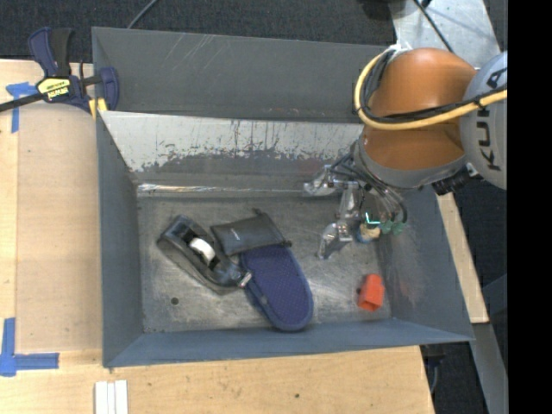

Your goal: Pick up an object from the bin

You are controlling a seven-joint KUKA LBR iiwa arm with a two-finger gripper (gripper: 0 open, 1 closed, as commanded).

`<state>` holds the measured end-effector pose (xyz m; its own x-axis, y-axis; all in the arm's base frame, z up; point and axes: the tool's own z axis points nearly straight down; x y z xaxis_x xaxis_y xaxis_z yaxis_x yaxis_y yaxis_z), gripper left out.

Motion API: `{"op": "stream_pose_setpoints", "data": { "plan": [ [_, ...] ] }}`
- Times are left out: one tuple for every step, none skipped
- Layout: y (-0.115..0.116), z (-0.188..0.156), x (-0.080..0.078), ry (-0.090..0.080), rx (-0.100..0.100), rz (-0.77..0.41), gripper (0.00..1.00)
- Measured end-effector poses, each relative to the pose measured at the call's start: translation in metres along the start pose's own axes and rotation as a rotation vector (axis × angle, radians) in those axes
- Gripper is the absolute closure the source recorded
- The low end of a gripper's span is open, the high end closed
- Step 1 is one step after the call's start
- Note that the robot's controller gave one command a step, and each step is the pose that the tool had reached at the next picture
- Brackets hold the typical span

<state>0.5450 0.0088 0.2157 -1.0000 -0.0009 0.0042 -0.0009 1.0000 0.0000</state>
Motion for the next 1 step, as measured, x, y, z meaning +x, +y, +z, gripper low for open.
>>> {"op": "stream_pose_setpoints", "data": {
  "plan": [
    [0.0321,0.1291,0.0118,-0.017,0.002,-0.105,0.0]
  ]
}}
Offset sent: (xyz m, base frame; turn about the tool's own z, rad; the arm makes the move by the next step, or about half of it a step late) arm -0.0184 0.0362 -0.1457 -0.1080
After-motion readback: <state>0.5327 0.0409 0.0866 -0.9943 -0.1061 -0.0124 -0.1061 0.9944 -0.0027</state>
